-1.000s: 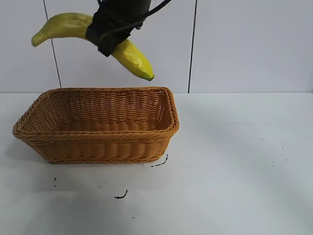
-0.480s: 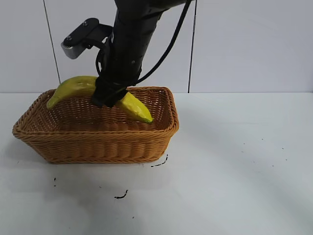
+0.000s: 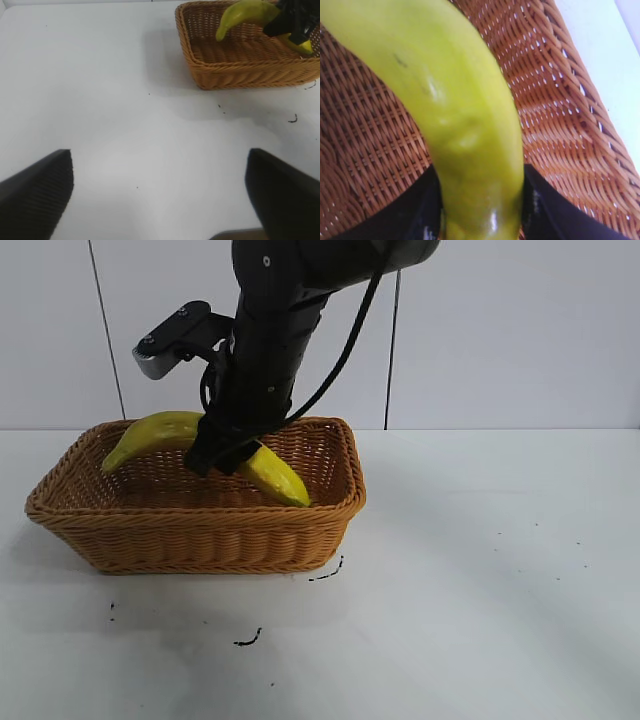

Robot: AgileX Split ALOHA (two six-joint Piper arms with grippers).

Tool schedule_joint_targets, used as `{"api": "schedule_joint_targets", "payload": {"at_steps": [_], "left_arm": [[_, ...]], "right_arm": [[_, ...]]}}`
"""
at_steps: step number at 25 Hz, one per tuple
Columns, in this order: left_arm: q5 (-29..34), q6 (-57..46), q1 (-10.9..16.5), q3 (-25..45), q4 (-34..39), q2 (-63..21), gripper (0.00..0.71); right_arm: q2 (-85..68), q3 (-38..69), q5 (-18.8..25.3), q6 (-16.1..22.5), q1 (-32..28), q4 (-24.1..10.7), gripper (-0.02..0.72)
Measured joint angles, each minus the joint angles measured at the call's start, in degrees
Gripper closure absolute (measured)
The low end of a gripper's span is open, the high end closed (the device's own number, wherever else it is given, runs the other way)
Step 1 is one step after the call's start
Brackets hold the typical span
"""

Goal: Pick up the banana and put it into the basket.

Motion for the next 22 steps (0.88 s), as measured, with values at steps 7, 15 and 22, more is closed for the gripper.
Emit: {"api": "schedule_joint_targets", "payload": {"at_steps": [7,15,22], "left_arm": [[0.01,0.0,0.0,0.0,0.0,0.0,0.017],[0.01,0.0,0.0,0.0,0.0,0.0,0.017],[0.01,0.0,0.0,0.0,0.0,0.0,0.017]], "right_arm": [[-2.81,-1.23,0.21,4.04,0.0,-0.31,0.013],[-8.83,-6.1,9.78,22.16,-0.52,0.39,0.016],[-9.63,-12.45,25.0,23.83,-7.27,8.62,0.016]]}}
